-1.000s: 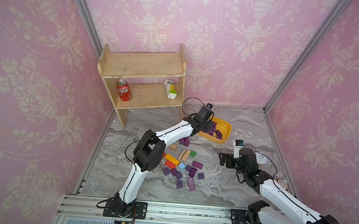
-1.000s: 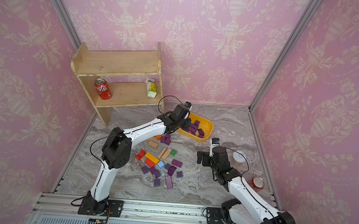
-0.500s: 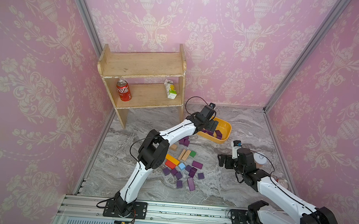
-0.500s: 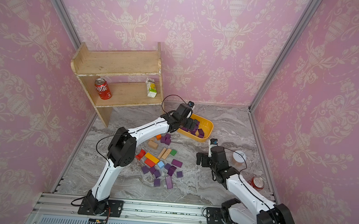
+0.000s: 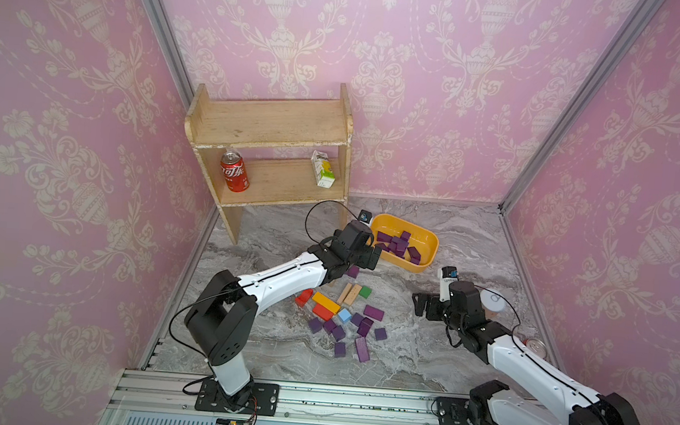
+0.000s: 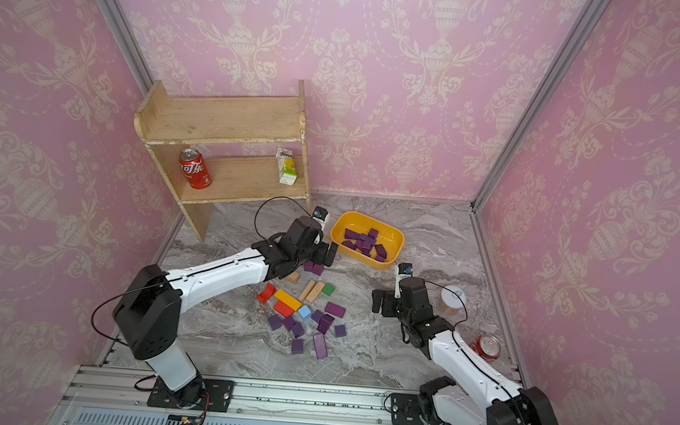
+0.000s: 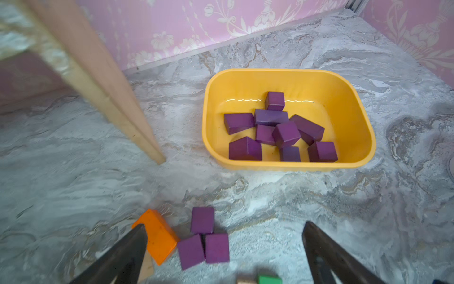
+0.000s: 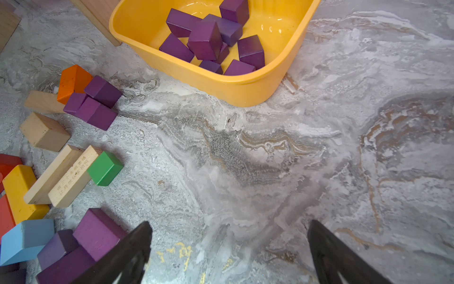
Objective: Pick purple bricks into the storage bin
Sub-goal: Place the building block in the storage box, then pick up the building block from the center of the board.
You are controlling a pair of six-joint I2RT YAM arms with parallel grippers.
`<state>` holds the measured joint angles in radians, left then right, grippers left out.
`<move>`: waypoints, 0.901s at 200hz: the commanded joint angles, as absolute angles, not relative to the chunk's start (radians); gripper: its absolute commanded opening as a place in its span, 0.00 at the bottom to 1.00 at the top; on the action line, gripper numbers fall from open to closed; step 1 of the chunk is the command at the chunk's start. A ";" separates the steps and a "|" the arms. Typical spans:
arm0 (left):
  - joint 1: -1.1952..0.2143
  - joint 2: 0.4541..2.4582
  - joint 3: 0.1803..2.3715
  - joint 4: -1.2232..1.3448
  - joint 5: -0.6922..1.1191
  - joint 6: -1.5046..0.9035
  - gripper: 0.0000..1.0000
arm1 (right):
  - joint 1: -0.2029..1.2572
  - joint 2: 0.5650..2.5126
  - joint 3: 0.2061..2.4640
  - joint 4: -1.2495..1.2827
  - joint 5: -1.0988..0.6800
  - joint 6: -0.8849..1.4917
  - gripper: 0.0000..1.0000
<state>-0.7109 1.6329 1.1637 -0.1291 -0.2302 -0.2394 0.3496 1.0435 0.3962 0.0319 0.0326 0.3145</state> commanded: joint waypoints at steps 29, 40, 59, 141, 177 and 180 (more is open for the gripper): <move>-0.710 1.398 0.847 -0.087 -0.323 -0.302 0.99 | 0.354 1.115 0.458 0.026 -0.059 0.278 1.00; -0.711 1.354 0.803 -0.083 -0.322 -0.300 0.99 | 0.360 1.127 0.471 0.025 -0.085 0.284 1.00; -0.710 1.290 0.754 -0.100 -0.310 -0.296 0.99 | 0.389 1.139 0.494 0.035 -0.150 0.284 0.96; -0.711 0.965 0.510 -0.096 -0.338 -0.357 0.99 | 0.574 1.424 0.766 -0.045 -0.098 0.254 0.80; -0.710 0.894 0.466 -0.115 -0.335 -0.369 0.99 | 0.611 1.565 0.884 -0.048 -0.072 0.214 0.66; -0.710 0.891 0.464 -0.115 -0.335 -0.371 0.99 | 0.615 1.573 0.893 -0.047 -0.069 0.211 0.66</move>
